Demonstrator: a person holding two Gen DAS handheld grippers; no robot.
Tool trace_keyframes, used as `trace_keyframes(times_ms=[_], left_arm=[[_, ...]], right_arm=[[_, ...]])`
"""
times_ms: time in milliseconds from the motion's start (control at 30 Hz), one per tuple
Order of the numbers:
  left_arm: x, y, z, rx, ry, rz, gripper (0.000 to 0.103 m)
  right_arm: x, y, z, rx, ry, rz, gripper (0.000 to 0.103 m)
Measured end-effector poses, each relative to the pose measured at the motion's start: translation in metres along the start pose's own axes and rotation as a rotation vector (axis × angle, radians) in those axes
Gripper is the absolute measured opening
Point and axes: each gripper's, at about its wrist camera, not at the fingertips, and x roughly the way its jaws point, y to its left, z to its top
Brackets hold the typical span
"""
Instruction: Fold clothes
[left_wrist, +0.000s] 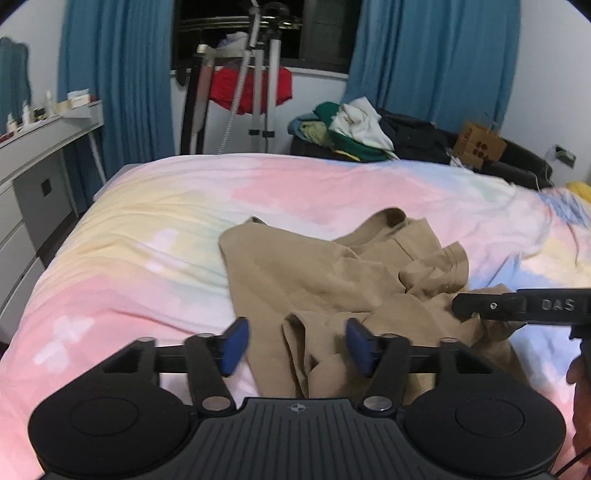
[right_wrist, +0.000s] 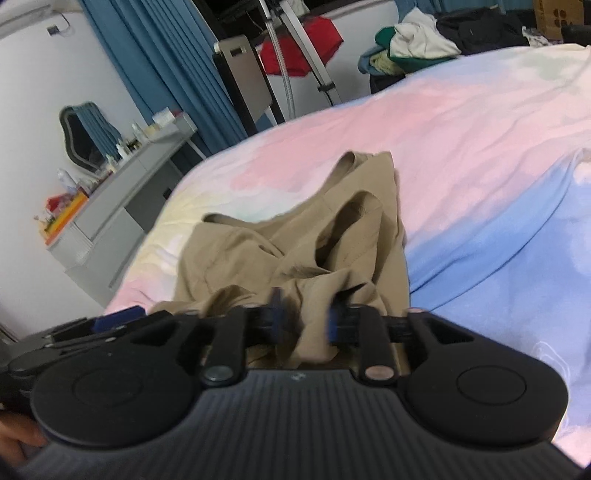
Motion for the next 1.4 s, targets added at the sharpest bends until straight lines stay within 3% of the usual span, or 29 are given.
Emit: trace_keyframes(times_ms=[100,233,333,400,500,533,667,967,1033,1100,1200,1267,1333,1400], left_arm=[[-0.023,0.002,-0.006,-0.032,-0.01,-0.015,0.073],[-0.058,0.005,-0.023,-0.128,0.007,-0.034,0.076],[-0.078,0.023,-0.044,-0.38,0.07,-0.199,0.08],[-0.077,0.04,-0.063,-0.596,0.141,-0.354,0.081],[-0.066,0.059,-0.092,-0.842,0.242,-0.504,0.081],[-0.061,0.06,-0.098,-0.869,0.275,-0.519,0.081],[-0.041,0.052,-0.113,-0.889,0.379,-0.519,0.081],[-0.014,0.042,-0.116,-0.939,0.288,-0.463,0.067],[-0.017,0.042,-0.115,-0.951,0.237,-0.495,0.067],[-0.023,0.042,-0.115,-0.958,0.183,-0.548,0.067],[-0.032,0.041,-0.116,-0.968,0.116,-0.607,0.067],[-0.032,0.038,-0.12,-0.967,0.129,-0.59,0.067],[-0.026,0.031,-0.126,-0.931,0.21,-0.491,0.067],[-0.021,0.03,-0.138,-0.955,0.249,-0.435,0.063]], right_arm=[[-0.02,-0.004,-0.007,0.063,-0.011,0.022,0.066],[-0.048,-0.009,-0.017,0.151,-0.023,0.05,0.068],[-0.069,-0.013,-0.024,0.217,-0.032,0.071,0.068],[-0.079,-0.021,-0.031,0.286,-0.001,0.097,0.068],[-0.09,-0.036,-0.044,0.412,0.036,0.159,0.068],[-0.092,-0.041,-0.049,0.456,0.049,0.173,0.068],[-0.089,-0.046,-0.06,0.55,0.104,0.23,0.067],[-0.038,-0.032,-0.105,0.727,0.36,0.385,0.067],[-0.027,-0.033,-0.113,0.79,0.396,0.418,0.067],[-0.023,-0.04,-0.119,0.875,0.374,0.413,0.067],[-0.026,-0.058,-0.121,0.989,0.271,0.371,0.067],[-0.036,-0.069,-0.121,1.036,0.182,0.315,0.068],[-0.043,-0.076,-0.121,1.057,0.118,0.262,0.067],[-0.043,-0.077,-0.12,1.047,0.109,0.264,0.06]])
